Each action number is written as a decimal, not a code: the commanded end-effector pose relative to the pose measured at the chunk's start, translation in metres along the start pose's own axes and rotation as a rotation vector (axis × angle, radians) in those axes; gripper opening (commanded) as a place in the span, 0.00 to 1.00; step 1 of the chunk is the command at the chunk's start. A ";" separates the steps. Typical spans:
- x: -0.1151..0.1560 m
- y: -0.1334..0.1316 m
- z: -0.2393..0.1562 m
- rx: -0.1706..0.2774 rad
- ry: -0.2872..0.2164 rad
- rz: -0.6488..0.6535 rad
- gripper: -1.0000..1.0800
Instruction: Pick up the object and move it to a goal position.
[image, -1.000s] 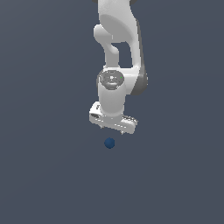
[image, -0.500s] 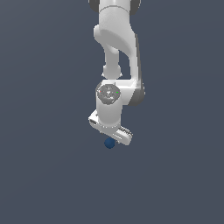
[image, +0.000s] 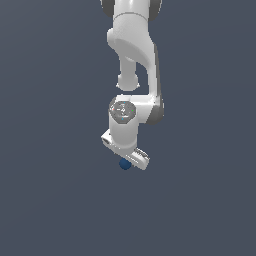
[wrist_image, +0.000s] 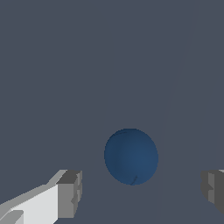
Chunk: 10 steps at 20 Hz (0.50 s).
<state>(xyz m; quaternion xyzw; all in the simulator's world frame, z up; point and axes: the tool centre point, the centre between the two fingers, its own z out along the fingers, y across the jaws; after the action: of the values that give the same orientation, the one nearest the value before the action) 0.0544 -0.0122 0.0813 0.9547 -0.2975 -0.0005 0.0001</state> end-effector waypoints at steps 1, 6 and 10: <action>0.000 0.000 0.001 0.000 0.000 0.000 0.96; 0.000 0.000 0.018 0.000 0.000 0.002 0.96; -0.001 0.001 0.039 0.000 0.001 0.004 0.96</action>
<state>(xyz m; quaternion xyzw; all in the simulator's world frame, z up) 0.0539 -0.0124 0.0500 0.9542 -0.2991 -0.0001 0.0000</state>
